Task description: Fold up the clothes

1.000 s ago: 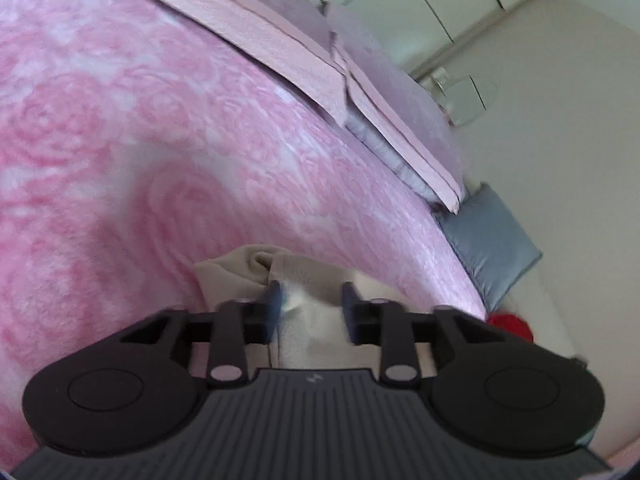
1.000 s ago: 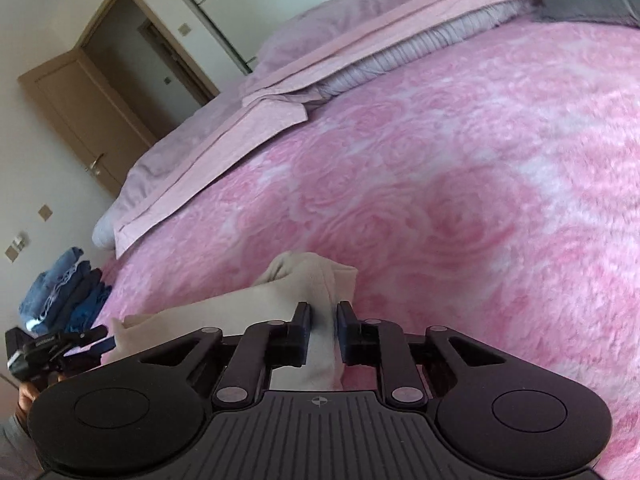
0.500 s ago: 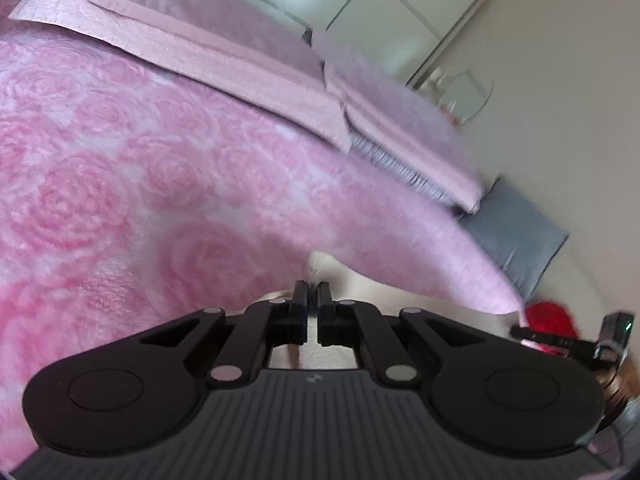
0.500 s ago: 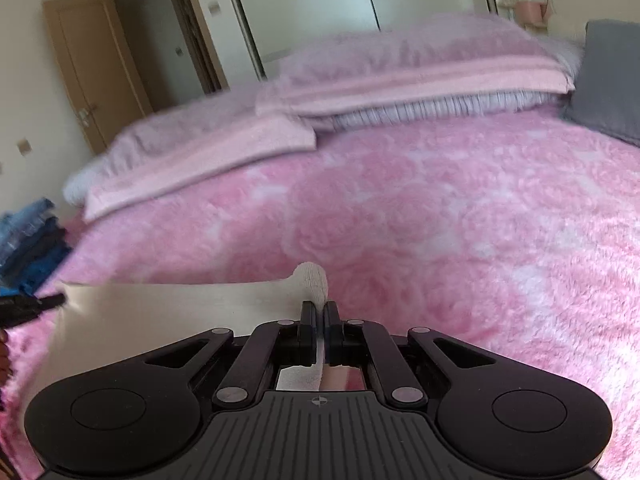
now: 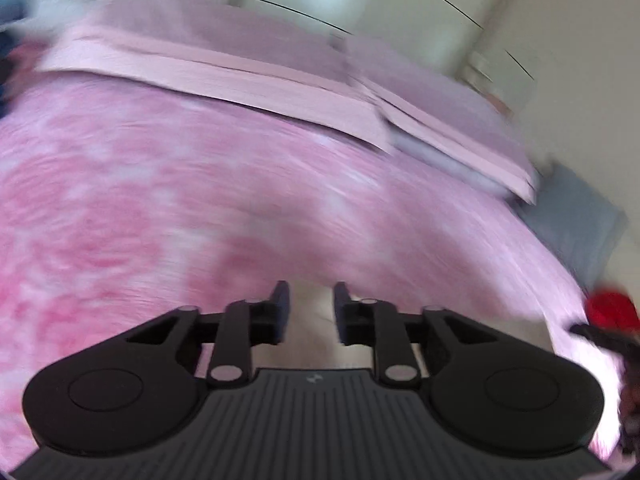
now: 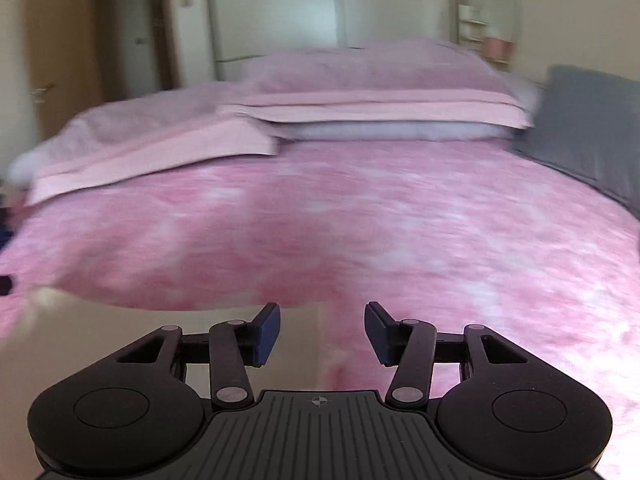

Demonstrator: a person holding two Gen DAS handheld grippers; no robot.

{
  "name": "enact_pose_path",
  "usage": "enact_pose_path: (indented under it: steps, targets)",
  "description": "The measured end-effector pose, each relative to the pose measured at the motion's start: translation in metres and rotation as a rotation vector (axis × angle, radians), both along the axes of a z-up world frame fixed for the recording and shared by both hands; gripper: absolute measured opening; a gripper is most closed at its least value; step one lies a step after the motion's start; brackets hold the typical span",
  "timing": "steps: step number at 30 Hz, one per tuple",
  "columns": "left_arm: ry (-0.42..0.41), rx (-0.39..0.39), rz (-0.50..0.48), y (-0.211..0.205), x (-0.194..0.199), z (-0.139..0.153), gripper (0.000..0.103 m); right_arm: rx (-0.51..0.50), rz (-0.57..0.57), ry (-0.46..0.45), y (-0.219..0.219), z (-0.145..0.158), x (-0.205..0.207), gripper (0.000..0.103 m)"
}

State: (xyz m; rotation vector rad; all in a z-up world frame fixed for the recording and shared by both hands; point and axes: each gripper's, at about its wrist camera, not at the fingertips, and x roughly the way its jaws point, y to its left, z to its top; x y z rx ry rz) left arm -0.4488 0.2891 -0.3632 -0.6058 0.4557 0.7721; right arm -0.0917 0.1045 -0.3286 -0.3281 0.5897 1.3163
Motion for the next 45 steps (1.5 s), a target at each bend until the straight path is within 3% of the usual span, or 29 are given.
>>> enact_pose_path:
  steps: [2,4,6,8,12,15,20,24,27,31,33,36,38,43,45]
  targets:
    - [0.085,0.039,-0.073,-0.008,0.025,-0.006,0.012,-0.015,0.073,-0.007,0.008,-0.004,-0.017,0.05]
    - [0.166,0.047,-0.086,-0.005,0.045,-0.022,0.012,-0.047,0.107,-0.058,0.023,-0.015,-0.031,0.05]
    - [0.237,0.065,-0.079,0.003,0.058,-0.042,0.012,-0.102,0.098,-0.103,0.04,-0.032,-0.033,0.05]
    - [0.256,0.102,-0.086,0.009,0.061,-0.056,0.007,-0.159,0.069,-0.151,0.054,-0.051,-0.029,0.05]
    - [0.269,0.145,-0.095,0.011,0.067,-0.061,0.005,-0.147,0.031,-0.053,0.057,-0.068,-0.007,0.05]
    - [0.256,0.147,-0.094,0.011,0.061,-0.055,0.005,-0.139,0.008,-0.002,0.053,-0.061,0.001,0.05]
    - [0.256,0.183,-0.052,-0.031,0.023,-0.012,0.005,-0.071,-0.081,0.006,0.011,-0.012,-0.008,0.05]
    - [0.225,0.139,-0.065,-0.083,-0.006,0.008,0.005,-0.012,-0.043,0.057,-0.043,0.015,-0.036,0.05]
    - [0.261,0.142,-0.082,-0.116,-0.008,-0.001,0.005,-0.037,-0.005,0.071,-0.071,0.007,-0.065,0.05]
    - [0.255,0.062,-0.024,-0.109,-0.011,-0.031,0.006,-0.169,-0.035,0.02,-0.084,-0.03,-0.085,0.05]
    - [0.235,0.047,0.001,-0.108,-0.015,-0.024,0.006,-0.191,-0.057,-0.001,-0.09,-0.038,-0.082,0.05]
    - [0.232,0.111,-0.005,-0.123,-0.018,0.0,0.006,-0.185,-0.081,0.016,-0.103,-0.022,-0.081,0.05]
    - [0.187,0.077,-0.016,-0.133,-0.024,0.006,0.007,-0.179,-0.073,0.026,-0.111,-0.019,-0.086,0.05]
    - [0.289,-0.054,0.008,-0.155,-0.021,-0.022,0.007,-0.199,-0.077,0.048,-0.124,-0.024,-0.097,0.05]
    - [0.314,-0.049,0.025,-0.168,-0.021,-0.022,0.007,-0.202,-0.089,0.032,-0.127,-0.027,-0.1,0.05]
